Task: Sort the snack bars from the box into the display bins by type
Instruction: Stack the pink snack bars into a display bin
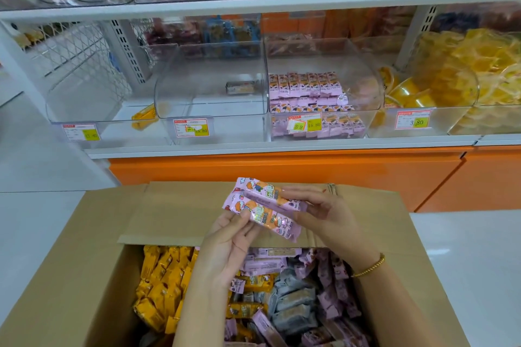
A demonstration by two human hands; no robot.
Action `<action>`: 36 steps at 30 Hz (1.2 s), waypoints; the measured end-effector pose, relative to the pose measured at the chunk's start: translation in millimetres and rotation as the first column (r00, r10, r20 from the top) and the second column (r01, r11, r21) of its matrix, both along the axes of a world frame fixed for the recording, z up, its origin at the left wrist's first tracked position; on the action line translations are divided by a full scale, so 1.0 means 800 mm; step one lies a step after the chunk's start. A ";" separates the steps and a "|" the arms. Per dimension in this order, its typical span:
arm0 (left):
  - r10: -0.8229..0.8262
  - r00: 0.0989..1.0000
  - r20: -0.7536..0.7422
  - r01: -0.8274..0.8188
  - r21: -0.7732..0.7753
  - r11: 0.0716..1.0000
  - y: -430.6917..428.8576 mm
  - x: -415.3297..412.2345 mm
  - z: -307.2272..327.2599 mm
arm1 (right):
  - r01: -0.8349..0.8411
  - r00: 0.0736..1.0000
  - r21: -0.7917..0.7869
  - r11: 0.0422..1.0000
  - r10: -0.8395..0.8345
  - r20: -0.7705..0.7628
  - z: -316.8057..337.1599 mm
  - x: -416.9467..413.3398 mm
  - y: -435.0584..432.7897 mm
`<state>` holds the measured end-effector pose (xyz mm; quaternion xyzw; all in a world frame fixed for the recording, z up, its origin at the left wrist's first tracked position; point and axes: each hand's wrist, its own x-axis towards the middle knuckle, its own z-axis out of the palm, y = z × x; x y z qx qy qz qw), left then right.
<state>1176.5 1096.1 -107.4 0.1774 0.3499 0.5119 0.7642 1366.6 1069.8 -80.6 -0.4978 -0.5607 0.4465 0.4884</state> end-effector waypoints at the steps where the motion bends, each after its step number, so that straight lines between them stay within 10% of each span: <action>1: 0.003 1.000 -0.003 -0.003 0.003 1.000 0.002 0.000 0.004 | -0.044 0.999 0.002 0.999 0.044 -0.005 0.002 0.000 0.000; 6: -0.013 0.995 -0.095 0.022 0.098 0.995 0.020 0.021 0.045 | 0.032 0.873 0.217 0.976 -0.133 0.468 0.010 -0.012 0.006; 16: -0.120 0.936 -0.331 0.251 0.389 0.886 0.132 0.105 0.139 | 0.401 0.783 0.412 0.818 -0.540 0.309 0.078 0.053 0.109; 19: 0.247 0.643 -0.725 0.233 0.493 0.838 0.190 0.112 0.141 | 0.499 0.672 0.332 0.800 -0.599 0.435 0.099 0.096 0.169; 22: 0.387 0.319 -0.865 0.263 0.473 0.841 0.235 0.105 0.125 | 0.500 0.588 0.152 0.853 -0.463 0.663 0.107 0.105 0.226; 28: 0.379 0.369 -0.849 0.323 0.499 0.804 0.264 0.101 0.093 | 0.310 0.614 -0.223 0.924 -0.015 0.789 0.086 0.068 0.311; 36: 0.387 0.360 -0.849 0.379 0.512 0.771 0.270 0.098 0.080 | 0.165 0.580 -0.304 0.938 0.157 0.799 0.090 0.038 0.323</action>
